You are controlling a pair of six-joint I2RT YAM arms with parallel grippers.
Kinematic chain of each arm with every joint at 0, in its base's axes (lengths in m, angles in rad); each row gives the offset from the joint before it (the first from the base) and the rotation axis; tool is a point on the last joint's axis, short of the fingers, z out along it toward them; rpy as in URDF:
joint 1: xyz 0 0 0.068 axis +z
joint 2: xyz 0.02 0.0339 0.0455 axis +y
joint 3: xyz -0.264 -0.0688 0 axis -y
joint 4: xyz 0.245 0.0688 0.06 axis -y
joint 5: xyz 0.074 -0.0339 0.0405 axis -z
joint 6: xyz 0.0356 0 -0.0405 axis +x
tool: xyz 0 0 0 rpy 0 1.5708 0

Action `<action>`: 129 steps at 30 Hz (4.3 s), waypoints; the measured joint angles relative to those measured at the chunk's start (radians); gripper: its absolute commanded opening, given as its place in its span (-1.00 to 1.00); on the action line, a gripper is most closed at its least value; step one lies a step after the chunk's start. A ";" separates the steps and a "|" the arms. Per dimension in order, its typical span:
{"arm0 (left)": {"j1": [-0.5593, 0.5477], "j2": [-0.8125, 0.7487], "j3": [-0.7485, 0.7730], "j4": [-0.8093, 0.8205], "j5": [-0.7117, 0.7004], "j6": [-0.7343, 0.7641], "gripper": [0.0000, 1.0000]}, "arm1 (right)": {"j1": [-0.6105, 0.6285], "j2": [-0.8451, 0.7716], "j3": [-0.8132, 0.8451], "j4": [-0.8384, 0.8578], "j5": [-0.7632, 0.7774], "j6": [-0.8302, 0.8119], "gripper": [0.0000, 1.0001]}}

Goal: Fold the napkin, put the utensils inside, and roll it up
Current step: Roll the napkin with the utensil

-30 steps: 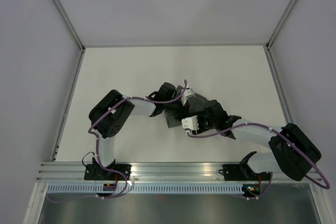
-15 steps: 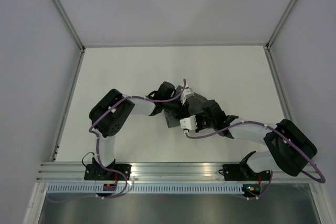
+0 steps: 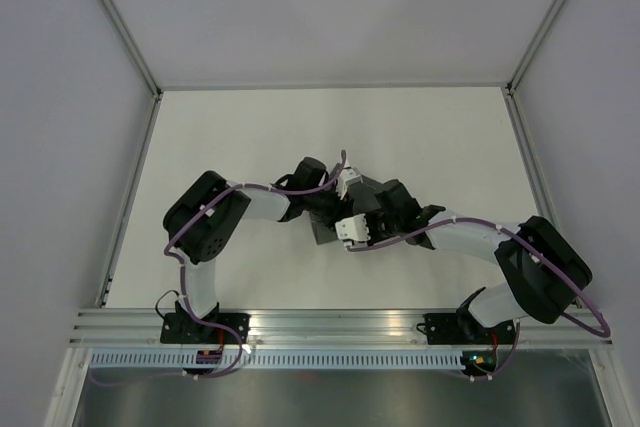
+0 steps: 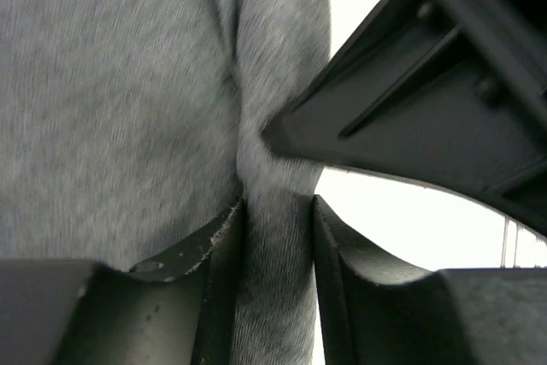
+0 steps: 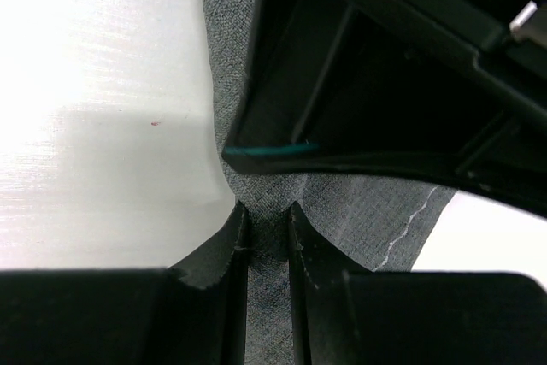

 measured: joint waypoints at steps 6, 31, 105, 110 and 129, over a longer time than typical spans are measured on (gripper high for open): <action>0.023 -0.042 -0.047 -0.007 -0.031 -0.031 -0.05 | -0.004 0.041 0.068 -0.085 -0.014 0.000 -0.99; 0.204 -0.870 -0.408 0.241 -0.808 -0.301 0.30 | -0.042 0.163 0.255 -0.296 -0.079 0.014 -0.99; -0.361 -0.099 -0.220 0.357 -0.900 0.357 0.15 | -0.224 0.673 0.888 -0.988 -0.423 0.072 -0.99; -0.354 -0.086 -0.210 0.362 -0.888 0.345 -0.07 | -0.228 0.679 0.893 -1.002 -0.428 0.078 -0.99; -0.332 -0.069 -0.159 0.307 -0.756 0.324 -0.95 | -0.286 0.734 0.947 -1.131 -0.472 0.074 -0.20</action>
